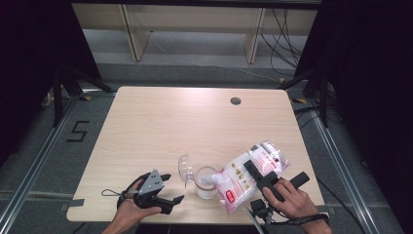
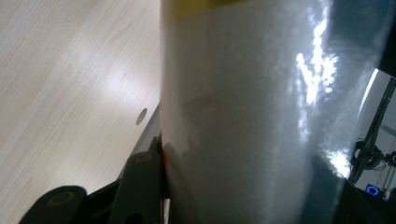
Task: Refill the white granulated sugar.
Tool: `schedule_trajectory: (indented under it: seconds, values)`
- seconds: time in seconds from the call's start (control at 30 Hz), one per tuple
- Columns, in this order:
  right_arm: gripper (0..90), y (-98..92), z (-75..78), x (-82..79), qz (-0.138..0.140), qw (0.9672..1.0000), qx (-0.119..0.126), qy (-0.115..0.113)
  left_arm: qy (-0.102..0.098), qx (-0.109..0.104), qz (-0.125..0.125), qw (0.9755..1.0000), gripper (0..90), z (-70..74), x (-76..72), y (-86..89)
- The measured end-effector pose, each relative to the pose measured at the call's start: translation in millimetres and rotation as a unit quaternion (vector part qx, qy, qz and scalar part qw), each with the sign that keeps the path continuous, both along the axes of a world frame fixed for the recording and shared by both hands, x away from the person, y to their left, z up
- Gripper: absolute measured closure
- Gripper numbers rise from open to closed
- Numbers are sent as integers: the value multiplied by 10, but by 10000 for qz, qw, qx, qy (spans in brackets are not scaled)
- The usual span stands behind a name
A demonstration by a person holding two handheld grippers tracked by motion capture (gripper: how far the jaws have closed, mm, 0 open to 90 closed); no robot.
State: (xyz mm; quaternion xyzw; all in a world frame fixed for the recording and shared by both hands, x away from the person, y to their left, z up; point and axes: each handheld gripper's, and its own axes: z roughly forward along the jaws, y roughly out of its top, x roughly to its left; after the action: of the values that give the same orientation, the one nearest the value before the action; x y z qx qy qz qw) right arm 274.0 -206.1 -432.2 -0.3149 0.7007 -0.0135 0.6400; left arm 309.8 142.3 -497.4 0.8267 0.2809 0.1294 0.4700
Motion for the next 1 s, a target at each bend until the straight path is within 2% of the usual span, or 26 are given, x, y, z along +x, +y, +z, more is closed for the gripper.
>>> schedule_trajectory:
  seconds: [0.27,0.4,0.47,0.73,0.87,1.0]
  values:
    - [612,-12,11,-4,-21,9999,97,-15,2,-1,14,10000,154,1,0,3]
    - [619,-10,30,-2,65,9999,-18,-84,2,-7,4,10000,153,0,0,-2]
    - [623,-15,13,-8,-27,9999,112,1,13,3,-6,10000,154,2,2,2]
    - [632,-13,6,-7,21,9999,139,-32,-6,35,-11,10000,154,3,0,3]
    - [635,-18,15,-7,-6,9999,101,0,-10,-12,18,10000,154,-3,0,-4]
    - [636,-14,35,0,68,10000,9,-68,-7,19,3,10000,154,2,-1,1]
